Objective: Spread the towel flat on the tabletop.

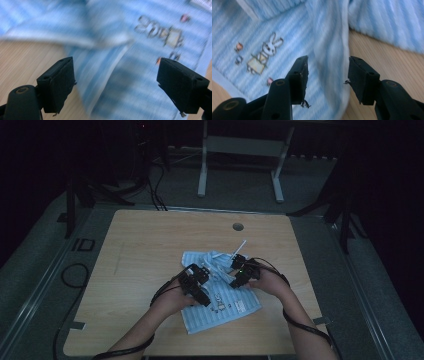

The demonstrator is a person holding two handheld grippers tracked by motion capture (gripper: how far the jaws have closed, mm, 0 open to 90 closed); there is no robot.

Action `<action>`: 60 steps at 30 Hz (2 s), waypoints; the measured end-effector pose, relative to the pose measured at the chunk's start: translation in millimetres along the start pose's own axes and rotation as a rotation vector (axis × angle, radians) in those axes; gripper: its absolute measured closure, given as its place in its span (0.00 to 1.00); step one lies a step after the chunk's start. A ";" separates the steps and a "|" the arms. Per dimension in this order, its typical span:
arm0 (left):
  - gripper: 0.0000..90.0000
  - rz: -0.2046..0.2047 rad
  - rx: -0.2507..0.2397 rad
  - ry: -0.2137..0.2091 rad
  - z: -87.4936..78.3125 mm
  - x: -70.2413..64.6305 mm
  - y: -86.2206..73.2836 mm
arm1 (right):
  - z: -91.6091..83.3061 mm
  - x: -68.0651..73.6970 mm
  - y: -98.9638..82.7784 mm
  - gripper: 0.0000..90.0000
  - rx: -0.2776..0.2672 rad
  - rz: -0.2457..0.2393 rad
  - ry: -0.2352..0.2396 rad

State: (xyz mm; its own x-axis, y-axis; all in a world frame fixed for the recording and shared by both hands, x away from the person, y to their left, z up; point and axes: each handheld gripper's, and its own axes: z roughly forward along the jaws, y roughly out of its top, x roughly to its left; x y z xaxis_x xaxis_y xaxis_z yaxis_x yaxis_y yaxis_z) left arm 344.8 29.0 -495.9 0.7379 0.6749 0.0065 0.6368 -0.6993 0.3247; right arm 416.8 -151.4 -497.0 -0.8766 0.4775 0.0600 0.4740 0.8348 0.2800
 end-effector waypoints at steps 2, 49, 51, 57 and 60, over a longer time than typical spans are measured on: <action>0.23 0.005 -0.011 -0.007 4.2 -2.5 7.0 | 3.5 0.2 4.4 0.56 -0.002 0.001 -0.001; 0.95 -0.089 -0.024 0.087 -3.2 72.6 -24.2 | -50.3 39.7 -105.6 0.93 -0.157 0.016 -0.025; 0.95 -0.086 -0.029 0.085 -0.2 69.4 -23.2 | -48.2 48.2 -113.9 0.93 -0.152 0.006 -0.020; 0.95 -0.050 -0.006 0.068 9.6 55.9 -25.5 | -31.1 64.6 -130.1 0.93 -0.111 0.001 -0.005; 0.94 -0.054 0.001 0.054 14.8 56.4 -30.0 | -21.1 62.9 -136.6 0.93 -0.105 0.023 0.025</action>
State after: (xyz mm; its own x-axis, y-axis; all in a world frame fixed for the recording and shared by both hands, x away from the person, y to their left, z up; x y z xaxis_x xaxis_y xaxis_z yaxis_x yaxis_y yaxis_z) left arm 370.6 84.5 -519.3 0.6893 0.7234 0.0397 0.6756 -0.6616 0.3254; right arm 295.2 -241.2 -511.3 -0.8681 0.4881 0.0906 0.4835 0.7899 0.3772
